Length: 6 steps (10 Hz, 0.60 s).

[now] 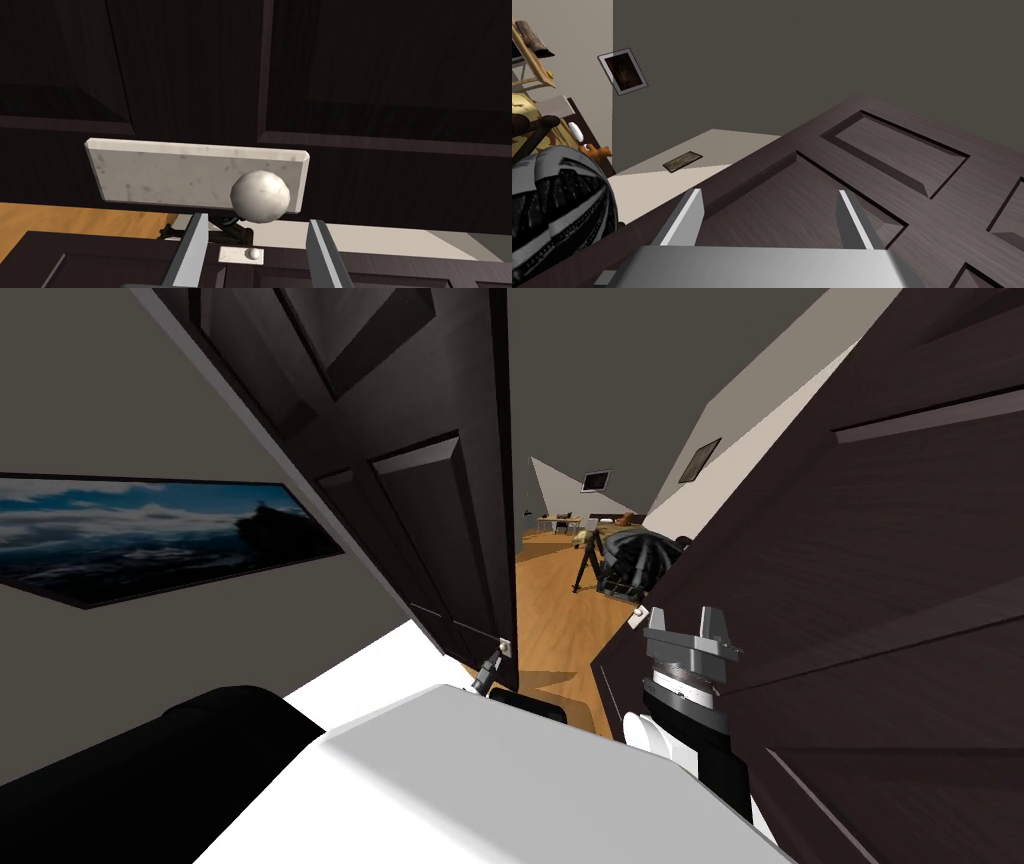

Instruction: Push the door open

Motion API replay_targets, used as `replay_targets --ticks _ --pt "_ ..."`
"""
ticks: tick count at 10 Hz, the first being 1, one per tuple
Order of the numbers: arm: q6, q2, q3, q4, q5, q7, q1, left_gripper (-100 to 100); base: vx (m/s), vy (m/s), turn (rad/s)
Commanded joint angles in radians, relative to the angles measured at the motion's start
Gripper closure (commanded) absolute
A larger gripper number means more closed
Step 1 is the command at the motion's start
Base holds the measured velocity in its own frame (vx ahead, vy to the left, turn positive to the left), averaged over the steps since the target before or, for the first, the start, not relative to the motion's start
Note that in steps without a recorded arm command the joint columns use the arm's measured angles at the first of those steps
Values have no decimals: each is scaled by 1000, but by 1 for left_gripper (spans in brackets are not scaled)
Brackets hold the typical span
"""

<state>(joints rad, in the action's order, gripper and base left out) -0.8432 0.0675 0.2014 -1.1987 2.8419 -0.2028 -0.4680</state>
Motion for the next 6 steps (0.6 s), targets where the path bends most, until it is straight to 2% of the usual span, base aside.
replay_targets --ticks 1,5,6 --pt "0 0 0 0 0 0 -1 100 -34 8 -2" --pt "0 0 0 0 0 0 -1 100 -14 3 -1" --pt "-13 6 -14 -3 33 15 -20 -100 -109 -68 128"
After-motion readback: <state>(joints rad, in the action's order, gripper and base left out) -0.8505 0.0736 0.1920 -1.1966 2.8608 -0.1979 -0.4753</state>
